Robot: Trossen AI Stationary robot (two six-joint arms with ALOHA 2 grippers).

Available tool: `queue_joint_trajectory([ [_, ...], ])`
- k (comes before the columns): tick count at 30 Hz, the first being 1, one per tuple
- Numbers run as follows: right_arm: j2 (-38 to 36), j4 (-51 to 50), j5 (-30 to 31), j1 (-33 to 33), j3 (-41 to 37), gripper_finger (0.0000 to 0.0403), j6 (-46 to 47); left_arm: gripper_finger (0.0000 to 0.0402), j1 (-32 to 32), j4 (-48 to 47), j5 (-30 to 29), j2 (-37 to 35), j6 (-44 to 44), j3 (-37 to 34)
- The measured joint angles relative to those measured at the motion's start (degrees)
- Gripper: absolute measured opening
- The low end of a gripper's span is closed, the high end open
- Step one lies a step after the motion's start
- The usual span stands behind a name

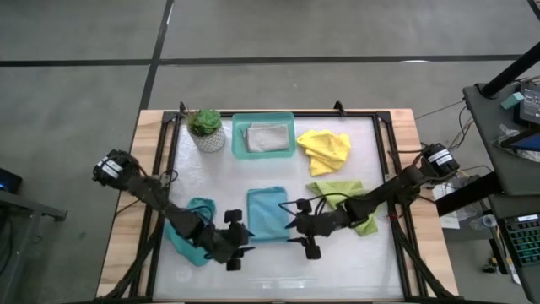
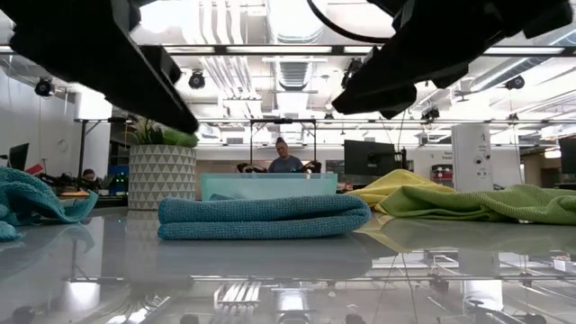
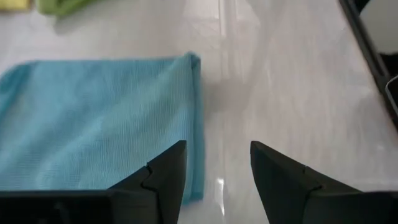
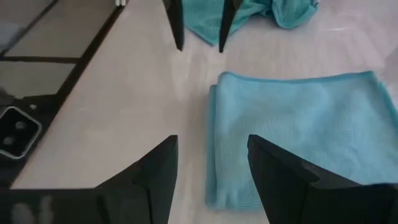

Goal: Fold microfiber towels
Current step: Fold the blue microfiber cloth

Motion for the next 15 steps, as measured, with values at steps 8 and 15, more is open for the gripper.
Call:
queue_joint_trajectory([
  [8,6.13,-2.99,1.71,2.31,5.71,0.0185,-1.17,0.0162,-2.99,2.79,-6.23,0.04,-1.32,0.02],
  [15,10.27,-9.54,3.29,2.52,9.16,0.0178,-1.76,0.0162,-3.21,3.63,-7.62,3.30,-2.60,0.09],
])
